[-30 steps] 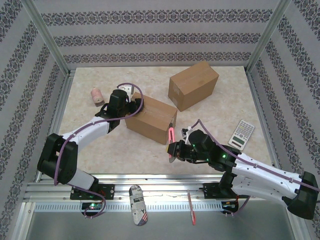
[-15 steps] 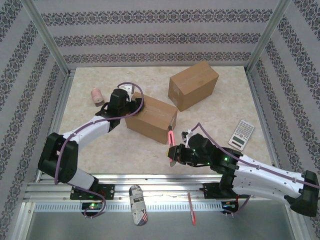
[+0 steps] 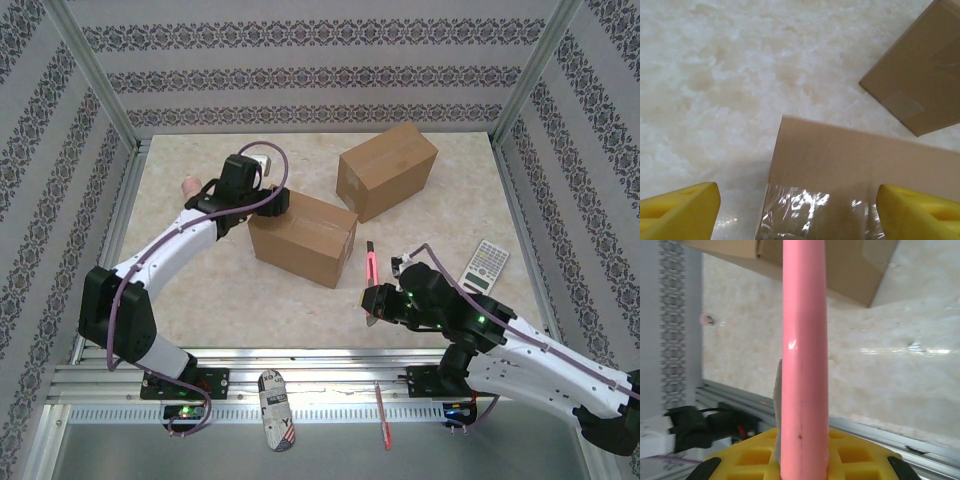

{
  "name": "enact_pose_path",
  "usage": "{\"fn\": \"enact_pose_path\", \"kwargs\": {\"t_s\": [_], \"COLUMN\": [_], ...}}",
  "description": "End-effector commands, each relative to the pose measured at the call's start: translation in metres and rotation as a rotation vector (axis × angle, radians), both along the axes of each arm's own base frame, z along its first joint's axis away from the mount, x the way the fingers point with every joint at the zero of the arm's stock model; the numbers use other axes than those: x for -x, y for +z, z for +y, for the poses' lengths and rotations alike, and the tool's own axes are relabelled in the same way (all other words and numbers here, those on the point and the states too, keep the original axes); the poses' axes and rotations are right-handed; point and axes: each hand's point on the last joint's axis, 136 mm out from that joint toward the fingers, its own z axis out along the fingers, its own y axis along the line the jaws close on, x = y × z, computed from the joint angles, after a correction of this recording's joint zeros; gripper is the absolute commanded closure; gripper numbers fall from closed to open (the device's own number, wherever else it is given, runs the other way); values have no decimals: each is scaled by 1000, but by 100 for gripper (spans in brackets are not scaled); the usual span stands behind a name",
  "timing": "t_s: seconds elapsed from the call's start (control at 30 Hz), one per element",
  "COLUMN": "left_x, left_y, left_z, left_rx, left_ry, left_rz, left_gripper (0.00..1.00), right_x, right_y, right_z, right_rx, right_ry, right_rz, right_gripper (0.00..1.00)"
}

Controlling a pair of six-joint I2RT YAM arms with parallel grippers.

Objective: Unpack the express box

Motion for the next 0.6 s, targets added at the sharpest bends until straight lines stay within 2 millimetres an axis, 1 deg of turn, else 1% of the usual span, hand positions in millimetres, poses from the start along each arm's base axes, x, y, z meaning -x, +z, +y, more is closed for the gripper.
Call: {"fn": "enact_pose_path", "kwargs": {"t_s": [0.0, 0.07, 0.2, 0.27, 0.33, 0.43, 0.57], "left_x": [-10, -26, -61, -75, -89, -101, -105], "left_y": [18, 15, 0, -9, -14, -23, -33], "left_z": [3, 2, 2, 4, 10, 20, 29], "left_rx": [-87, -128, -202, -229, -259, -314, -365], "left_ry": [-18, -18, -6, 7, 30, 55, 71], "left_rz": [-3, 11, 53, 72, 86, 121, 147], "left_gripper": [19, 21, 24, 25, 25, 26, 26], "right_x": [-15, -22, -33, -35, -37, -41, -50], "right_y": [-13, -19, -23, -23, -25, -28, -32], "right_z": [-12, -11, -8, -3, 7, 18, 25], "right_rx": [174, 231, 350, 390, 410, 423, 421], "right_ry": [-24, -42, -100, -129, -146, -164, -212], "right_rz": [-46, -50, -90, -101, -111, -107, -114], "right_gripper": [100, 100, 100, 100, 100, 100, 100]}}
